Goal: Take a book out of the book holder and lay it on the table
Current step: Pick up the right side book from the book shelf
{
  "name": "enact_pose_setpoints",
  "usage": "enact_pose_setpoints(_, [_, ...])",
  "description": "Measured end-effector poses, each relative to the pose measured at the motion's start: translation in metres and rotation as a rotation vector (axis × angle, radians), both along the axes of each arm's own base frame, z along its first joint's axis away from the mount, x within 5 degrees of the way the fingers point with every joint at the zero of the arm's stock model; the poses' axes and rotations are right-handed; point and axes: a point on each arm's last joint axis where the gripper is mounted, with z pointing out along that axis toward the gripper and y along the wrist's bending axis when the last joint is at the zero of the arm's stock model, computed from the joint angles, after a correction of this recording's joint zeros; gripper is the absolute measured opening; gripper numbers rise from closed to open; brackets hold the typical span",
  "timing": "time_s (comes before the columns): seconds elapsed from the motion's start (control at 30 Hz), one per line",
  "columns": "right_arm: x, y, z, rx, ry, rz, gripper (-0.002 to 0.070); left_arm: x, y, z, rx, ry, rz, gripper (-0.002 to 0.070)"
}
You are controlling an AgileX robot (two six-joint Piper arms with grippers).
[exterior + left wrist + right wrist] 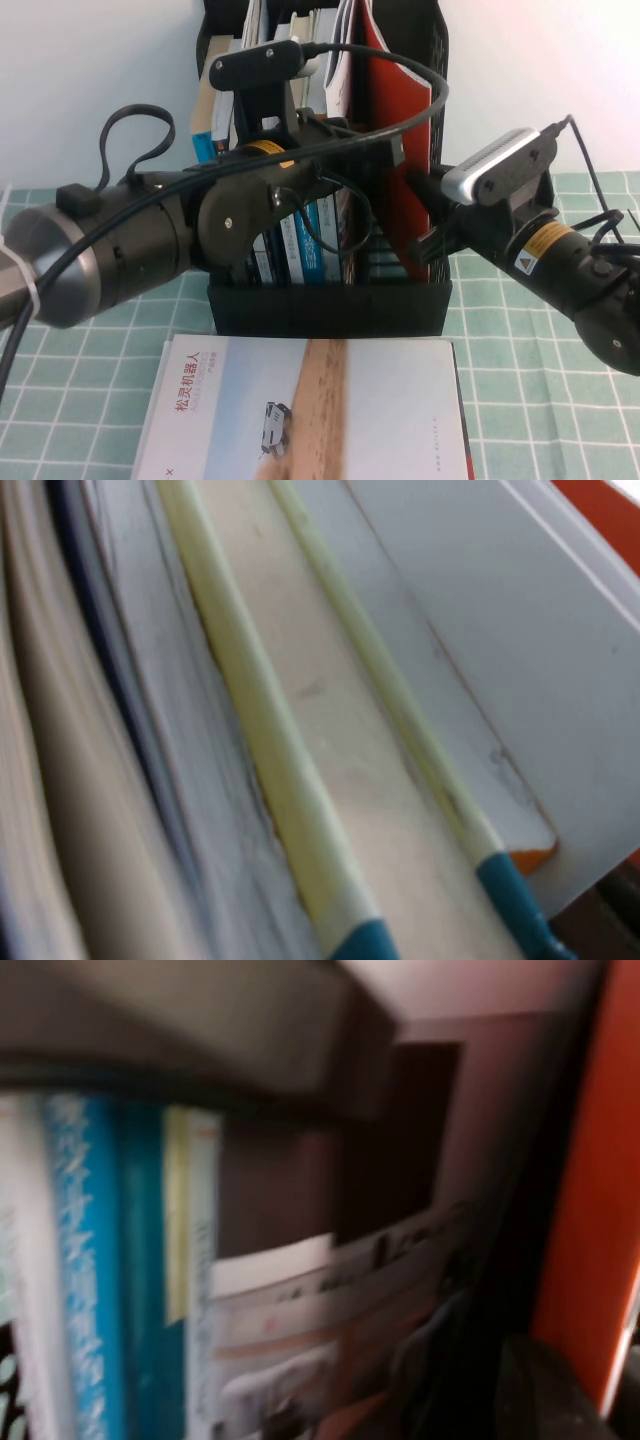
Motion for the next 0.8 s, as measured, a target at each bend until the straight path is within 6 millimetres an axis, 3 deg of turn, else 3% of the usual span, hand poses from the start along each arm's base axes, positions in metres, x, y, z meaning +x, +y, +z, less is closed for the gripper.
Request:
enact_pose_setpoints(0.13, [0.002,-0.002,0.003,0.057,-0.038,-0.035,0.0016,0.000,0.000,0.000,0.005,-0.002,-0.002,-0.0003])
enact_pose_setpoints(0.4, [0.000,-0.005,0.016,0.132,-0.116,-0.055,0.0014,-0.004,0.003,0.009,0.018,-0.023,-0.014,-0.0003])
enact_pose_setpoints(0.63, [-0.011,-0.016,0.065,0.180,-0.260,-0.108,0.0013,-0.034,0.024,0.062,0.032,-0.124,-0.052,-0.0002])
enact_pose_setpoints(0.8, [-0.032,-0.023,0.112,0.177,-0.406,-0.092,0.0013,-0.073,0.047,0.102,0.102,-0.187,-0.112,-0.0003])
